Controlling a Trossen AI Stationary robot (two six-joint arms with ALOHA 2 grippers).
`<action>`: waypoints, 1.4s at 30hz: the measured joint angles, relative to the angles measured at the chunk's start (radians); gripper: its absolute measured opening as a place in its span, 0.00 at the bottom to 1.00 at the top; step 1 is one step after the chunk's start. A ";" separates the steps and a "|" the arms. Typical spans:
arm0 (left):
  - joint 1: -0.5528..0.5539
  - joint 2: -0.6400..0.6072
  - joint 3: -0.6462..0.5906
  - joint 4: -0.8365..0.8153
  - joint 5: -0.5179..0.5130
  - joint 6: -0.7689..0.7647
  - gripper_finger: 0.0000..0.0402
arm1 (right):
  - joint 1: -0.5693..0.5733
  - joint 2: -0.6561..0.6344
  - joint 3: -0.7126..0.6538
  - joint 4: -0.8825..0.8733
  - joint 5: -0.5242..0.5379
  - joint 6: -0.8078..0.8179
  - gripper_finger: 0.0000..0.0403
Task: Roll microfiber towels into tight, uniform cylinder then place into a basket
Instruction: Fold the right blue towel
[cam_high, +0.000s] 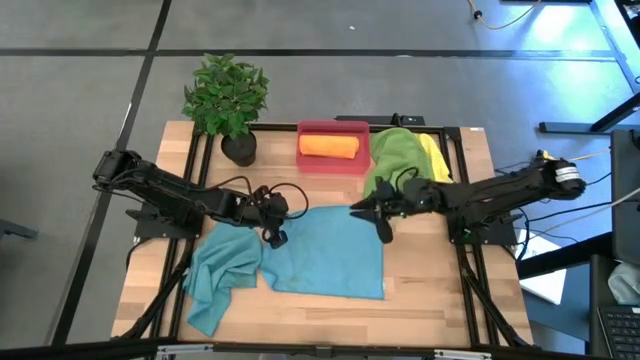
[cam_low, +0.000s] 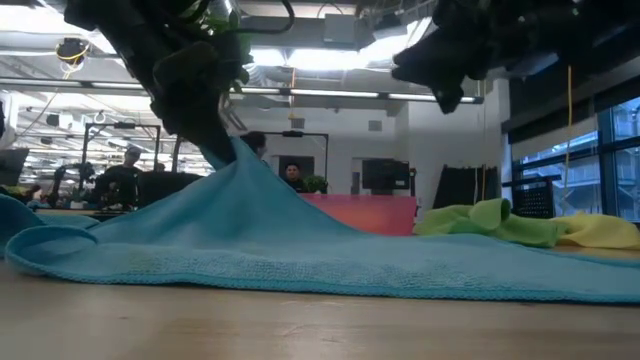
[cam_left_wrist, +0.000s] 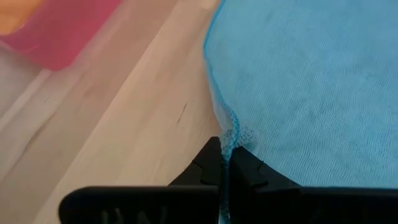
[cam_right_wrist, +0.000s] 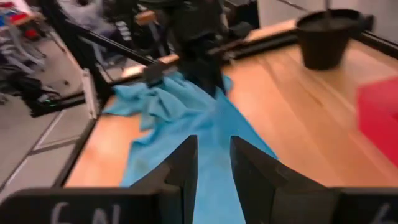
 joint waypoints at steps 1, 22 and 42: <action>0.000 0.000 0.000 0.001 0.000 0.004 0.00 | 0.012 0.024 0.000 0.040 0.000 -0.003 0.24; 0.026 0.000 0.000 0.018 -0.027 0.029 0.00 | 0.157 0.567 0.248 0.399 -0.092 0.002 0.24; 0.019 0.000 0.000 0.026 -0.026 0.078 0.00 | 0.281 1.047 0.886 -0.010 -0.088 -0.174 0.25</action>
